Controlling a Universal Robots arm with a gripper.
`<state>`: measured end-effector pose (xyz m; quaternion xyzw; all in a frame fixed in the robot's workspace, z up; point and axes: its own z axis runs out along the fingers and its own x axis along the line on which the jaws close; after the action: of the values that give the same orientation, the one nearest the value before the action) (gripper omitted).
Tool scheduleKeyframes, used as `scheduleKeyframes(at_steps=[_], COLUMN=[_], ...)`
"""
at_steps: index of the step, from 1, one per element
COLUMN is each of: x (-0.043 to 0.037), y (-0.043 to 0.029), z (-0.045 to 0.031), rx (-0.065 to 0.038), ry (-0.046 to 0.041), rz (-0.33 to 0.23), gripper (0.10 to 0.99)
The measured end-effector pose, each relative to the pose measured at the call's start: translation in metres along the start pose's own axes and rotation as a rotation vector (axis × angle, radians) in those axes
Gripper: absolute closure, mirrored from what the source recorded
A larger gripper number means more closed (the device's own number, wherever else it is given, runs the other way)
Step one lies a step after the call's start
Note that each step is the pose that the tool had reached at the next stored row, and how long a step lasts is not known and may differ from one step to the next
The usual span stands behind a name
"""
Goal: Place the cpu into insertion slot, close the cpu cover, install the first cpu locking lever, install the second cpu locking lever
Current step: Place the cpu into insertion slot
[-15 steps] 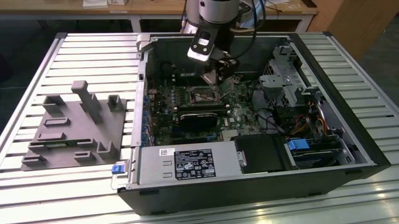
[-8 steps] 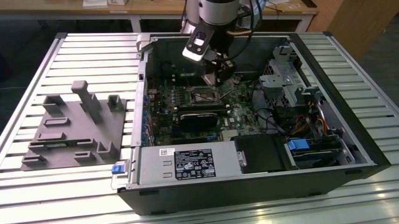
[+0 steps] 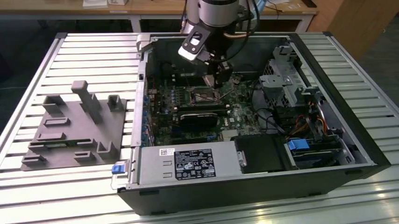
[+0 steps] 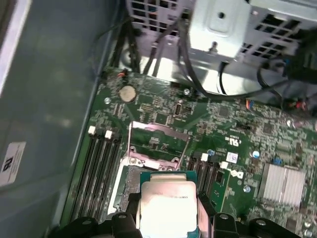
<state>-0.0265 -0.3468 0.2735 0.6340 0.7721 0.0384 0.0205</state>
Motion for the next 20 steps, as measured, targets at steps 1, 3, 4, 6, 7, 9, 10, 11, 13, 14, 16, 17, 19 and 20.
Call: scheduleKeyframes(at_steps=[1,3,4,6,7,9,10,11,13,14,16,17,19,20], x=[0.0,0.0,-0.0001,-0.0001,-0.0001,0.0,0.0001,0.0003,0.001,0.0012,0.0017,0.0019,0.0023,0.0025], y=[0.0,-0.0001,-0.0002,-0.0004,-0.0005,-0.0007,-0.0008,-0.001,-0.0016,-0.0022,-0.0038,-0.0046,-0.0061,-0.0067], z=[0.0005,0.0014,0.002,0.004,0.0052,0.0072,0.0083,0.0093,0.0116,0.013,0.0154,0.0166,0.0188,0.0199], rx=[0.0,-0.001,-0.001,-0.002,-0.002,-0.002,-0.003,-0.003,-0.003,-0.003,-0.003,-0.003,-0.003,-0.003], ry=[-0.0016,-0.0048,-0.0063,-0.009,-0.0101,-0.0124,-0.0134,-0.0142,-0.0147,-0.0148,-0.0148,-0.0149,-0.0148,-0.0147], rz=[0.018,0.054,0.072,0.102,0.116,0.142,0.155,0.164,0.17,0.17,0.17,0.17,0.169,0.168], gripper=[0.549,0.549,0.549,0.549,0.549,0.549,0.549,0.549,0.549,0.549,0.549,0.549,0.549,0.549])
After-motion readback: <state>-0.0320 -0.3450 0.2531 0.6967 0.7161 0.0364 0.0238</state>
